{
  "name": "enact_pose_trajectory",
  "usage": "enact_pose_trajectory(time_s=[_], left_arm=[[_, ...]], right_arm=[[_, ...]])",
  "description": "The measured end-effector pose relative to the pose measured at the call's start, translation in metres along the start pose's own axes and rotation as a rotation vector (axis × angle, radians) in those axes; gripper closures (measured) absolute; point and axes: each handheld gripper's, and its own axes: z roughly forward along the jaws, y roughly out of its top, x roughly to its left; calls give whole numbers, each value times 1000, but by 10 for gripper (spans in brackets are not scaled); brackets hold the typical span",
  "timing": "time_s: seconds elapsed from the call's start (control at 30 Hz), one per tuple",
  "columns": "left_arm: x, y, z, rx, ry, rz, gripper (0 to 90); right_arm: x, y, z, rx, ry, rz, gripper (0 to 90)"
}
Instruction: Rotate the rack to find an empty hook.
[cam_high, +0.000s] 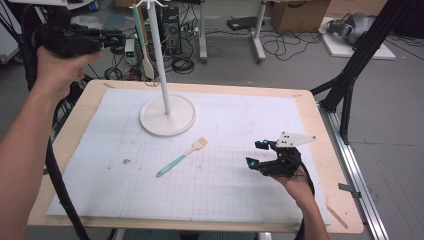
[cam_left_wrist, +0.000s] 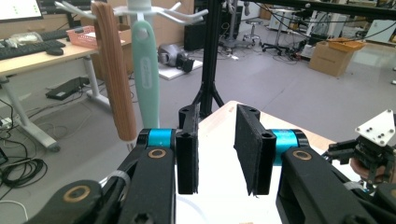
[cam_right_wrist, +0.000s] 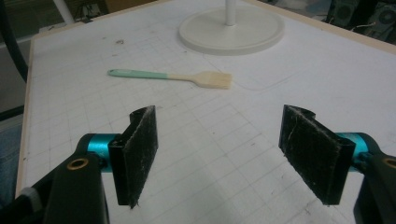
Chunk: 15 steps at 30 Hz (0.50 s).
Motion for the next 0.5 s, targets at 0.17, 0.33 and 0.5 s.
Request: enact_pose_trajectory(time_s=[0.17,0.33,0.5], left_arm=[[-3,-4,-1,3,-1,2,687],[-6,-8,-1,15,-2,7,673],[-12,-15,0,28,-15,12,654]], right_arm=[[0,0,-1,-5,-2,-2,275],[0,0,-2,-5,-4,-1,275],[1,-1,-4,-10,-6,2,275]])
